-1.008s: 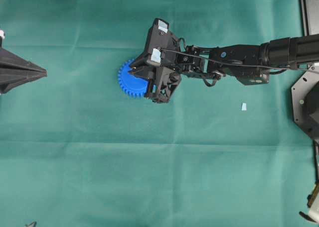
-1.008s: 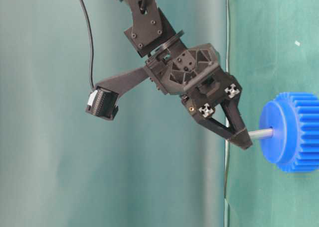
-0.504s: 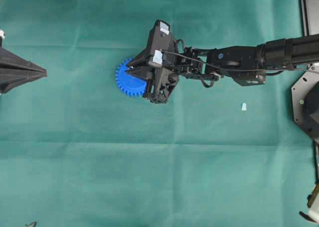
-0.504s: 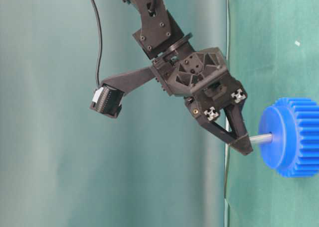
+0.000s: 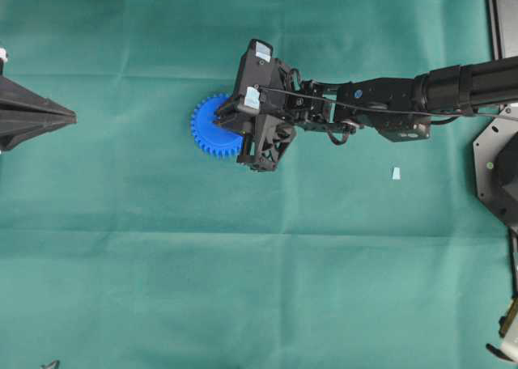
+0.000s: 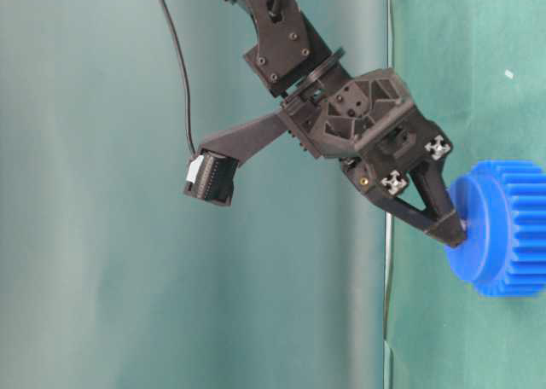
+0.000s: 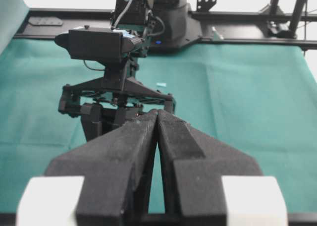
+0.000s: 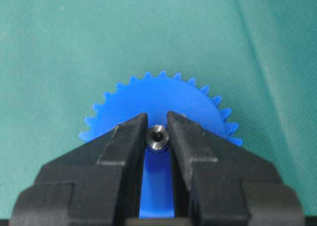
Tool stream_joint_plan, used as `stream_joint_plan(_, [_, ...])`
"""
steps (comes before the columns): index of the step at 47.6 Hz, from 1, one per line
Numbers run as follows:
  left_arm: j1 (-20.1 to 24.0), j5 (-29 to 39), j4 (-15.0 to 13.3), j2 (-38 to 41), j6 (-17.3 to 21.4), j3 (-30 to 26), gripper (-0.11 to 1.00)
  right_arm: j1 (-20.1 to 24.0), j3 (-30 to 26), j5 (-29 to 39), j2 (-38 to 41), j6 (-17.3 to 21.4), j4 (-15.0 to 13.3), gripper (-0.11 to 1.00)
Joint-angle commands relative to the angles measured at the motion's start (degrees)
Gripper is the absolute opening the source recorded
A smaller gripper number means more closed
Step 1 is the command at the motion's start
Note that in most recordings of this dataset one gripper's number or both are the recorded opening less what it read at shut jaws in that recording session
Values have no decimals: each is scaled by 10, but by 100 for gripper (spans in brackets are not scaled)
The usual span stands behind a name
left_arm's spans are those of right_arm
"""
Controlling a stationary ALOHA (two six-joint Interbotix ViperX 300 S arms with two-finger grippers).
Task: Insert the shaft into the center hole of the gear.
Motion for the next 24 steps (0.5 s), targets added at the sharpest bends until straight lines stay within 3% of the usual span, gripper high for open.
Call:
stream_joint_plan(1, [2,-4,1,6,0,-16,0,3,-3,-2,-4,1,1,16])
stream_joint_plan(24, [3,-4,1,6,-1,-16,0,4,-5,6,-4,1,1,16])
